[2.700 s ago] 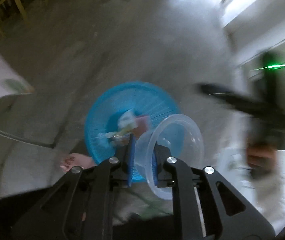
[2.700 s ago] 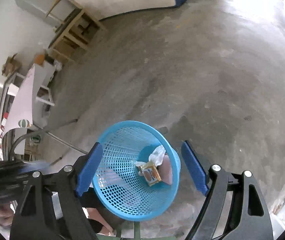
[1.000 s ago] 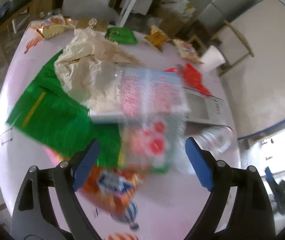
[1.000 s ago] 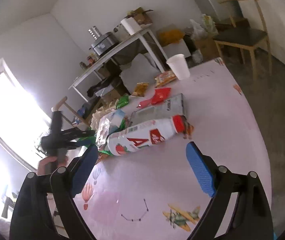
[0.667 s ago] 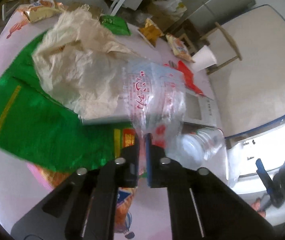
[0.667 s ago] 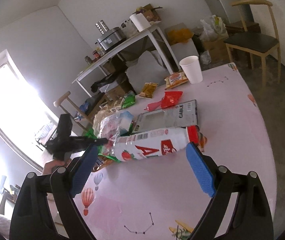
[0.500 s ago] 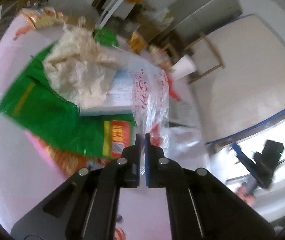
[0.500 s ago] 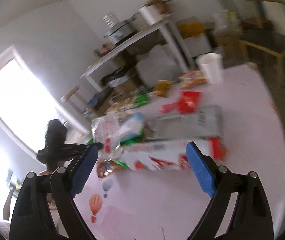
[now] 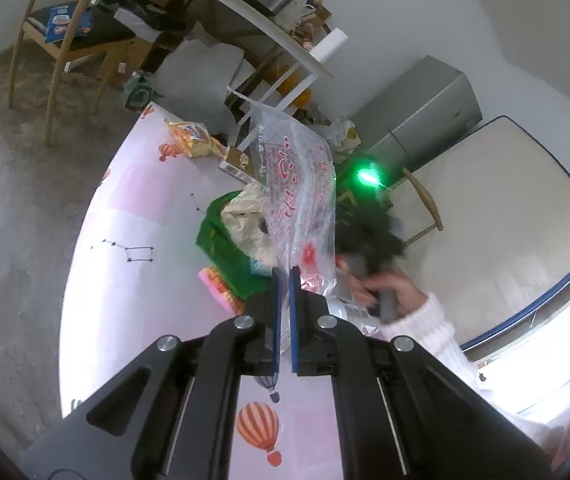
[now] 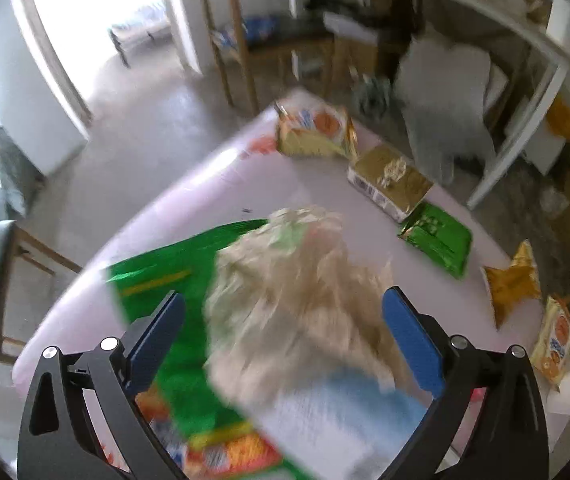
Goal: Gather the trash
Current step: 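Grasp a clear plastic bag with the left gripper while the right gripper grasps crumpled paper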
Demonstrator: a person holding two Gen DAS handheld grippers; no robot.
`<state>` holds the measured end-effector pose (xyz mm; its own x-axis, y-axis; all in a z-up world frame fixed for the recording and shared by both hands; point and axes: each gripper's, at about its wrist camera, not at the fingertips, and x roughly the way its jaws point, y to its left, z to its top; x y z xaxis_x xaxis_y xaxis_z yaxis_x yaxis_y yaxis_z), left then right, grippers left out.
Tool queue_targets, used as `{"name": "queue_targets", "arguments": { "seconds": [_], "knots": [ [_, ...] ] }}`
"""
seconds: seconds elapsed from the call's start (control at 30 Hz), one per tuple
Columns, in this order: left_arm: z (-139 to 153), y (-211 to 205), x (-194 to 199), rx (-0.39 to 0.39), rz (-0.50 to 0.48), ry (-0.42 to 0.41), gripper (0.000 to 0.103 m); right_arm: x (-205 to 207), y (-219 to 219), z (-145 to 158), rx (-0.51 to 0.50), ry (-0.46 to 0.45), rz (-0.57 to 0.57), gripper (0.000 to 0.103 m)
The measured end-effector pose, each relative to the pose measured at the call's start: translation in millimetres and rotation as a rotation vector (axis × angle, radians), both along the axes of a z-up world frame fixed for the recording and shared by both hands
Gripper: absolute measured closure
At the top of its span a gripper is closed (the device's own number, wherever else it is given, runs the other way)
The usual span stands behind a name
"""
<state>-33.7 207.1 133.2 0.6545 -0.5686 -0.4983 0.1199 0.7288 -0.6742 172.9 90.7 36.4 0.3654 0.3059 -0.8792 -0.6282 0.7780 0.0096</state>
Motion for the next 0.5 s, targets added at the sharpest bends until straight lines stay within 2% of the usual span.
{"name": "queue_targets", "arguments": {
  "seconds": [0.07, 0.1, 0.13, 0.17, 0.23, 0.27, 0.33, 0.43, 0.5],
  "knots": [
    [0, 7, -6, 0.006, 0.010, 0.000, 0.101, 13, 4, -10, 0.004, 0.019, -0.034, 0.012],
    [0, 12, -9, 0.001, 0.018, 0.000, 0.101, 18, 2, -13, 0.019, 0.032, -0.047, 0.020],
    [-1, 15, -12, -0.001, 0.018, 0.000, 0.101, 19, 1, -15, 0.051, 0.051, -0.045, 0.057],
    [-3, 16, -11, 0.001, 0.016, 0.001, 0.101, 18, -3, -15, 0.074, 0.057, -0.043, 0.084],
    [-5, 22, -12, 0.000, 0.020, 0.006, 0.101, 11, -9, -13, 0.132, 0.059, -0.054, 0.087],
    [-4, 24, -12, -0.005, 0.016, 0.009, 0.101, 12, -11, -13, 0.137, 0.053, -0.056, 0.092],
    [-6, 23, -11, -0.012, 0.016, 0.011, 0.101, 7, -16, -8, 0.132, 0.017, -0.075, 0.095],
    [-4, 19, -13, -0.018, 0.011, 0.002, 0.101, 0, -31, 7, 0.180, -0.009, -0.113, 0.096],
    [-1, 15, -15, -0.020, 0.005, -0.007, 0.101, -15, -48, 28, 0.240, -0.045, -0.135, 0.096]
  ]
}}
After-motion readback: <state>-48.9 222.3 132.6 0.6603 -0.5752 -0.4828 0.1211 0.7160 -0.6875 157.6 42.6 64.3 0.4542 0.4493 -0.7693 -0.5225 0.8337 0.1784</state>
